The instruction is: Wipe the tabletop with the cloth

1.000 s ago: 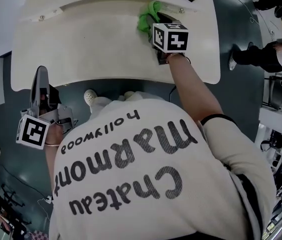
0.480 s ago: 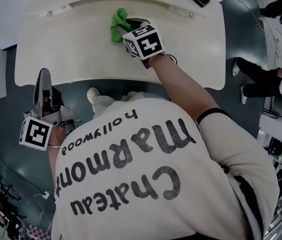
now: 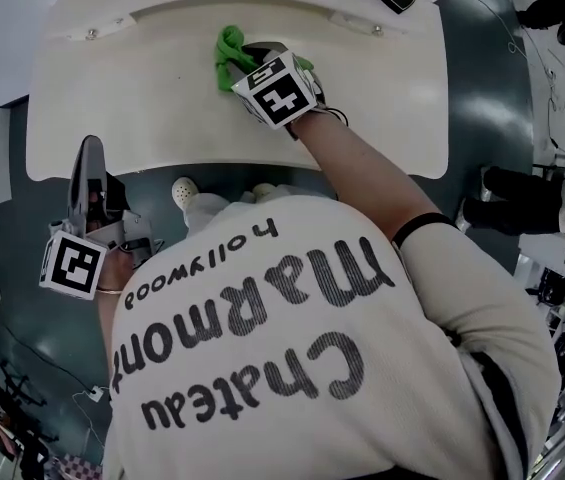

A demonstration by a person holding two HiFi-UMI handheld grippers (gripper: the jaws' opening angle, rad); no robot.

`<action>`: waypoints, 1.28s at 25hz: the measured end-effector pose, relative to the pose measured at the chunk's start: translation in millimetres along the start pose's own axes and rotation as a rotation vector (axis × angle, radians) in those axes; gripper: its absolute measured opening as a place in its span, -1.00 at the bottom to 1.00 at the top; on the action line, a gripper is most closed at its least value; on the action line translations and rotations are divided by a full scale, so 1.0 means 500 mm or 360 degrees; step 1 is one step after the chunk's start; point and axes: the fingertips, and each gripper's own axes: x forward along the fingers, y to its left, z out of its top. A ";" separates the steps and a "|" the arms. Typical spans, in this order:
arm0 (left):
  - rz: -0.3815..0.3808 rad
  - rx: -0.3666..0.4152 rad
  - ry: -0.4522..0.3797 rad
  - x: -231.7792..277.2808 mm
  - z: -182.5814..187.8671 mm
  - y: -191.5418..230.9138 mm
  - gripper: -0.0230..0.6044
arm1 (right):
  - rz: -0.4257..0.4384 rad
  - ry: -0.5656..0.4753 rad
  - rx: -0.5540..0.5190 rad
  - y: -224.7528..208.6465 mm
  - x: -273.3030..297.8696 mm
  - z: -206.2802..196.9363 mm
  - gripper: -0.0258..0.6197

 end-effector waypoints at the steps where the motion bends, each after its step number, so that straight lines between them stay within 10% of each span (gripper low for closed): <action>1: 0.0000 0.0003 0.0001 0.001 0.001 -0.002 -0.90 | 0.0009 0.0007 0.0002 -0.001 -0.003 -0.002 -0.56; 32: -0.0214 0.0016 0.0195 0.141 -0.153 -0.141 -0.90 | -0.0304 -0.0021 0.0223 -0.236 -0.166 -0.183 -0.57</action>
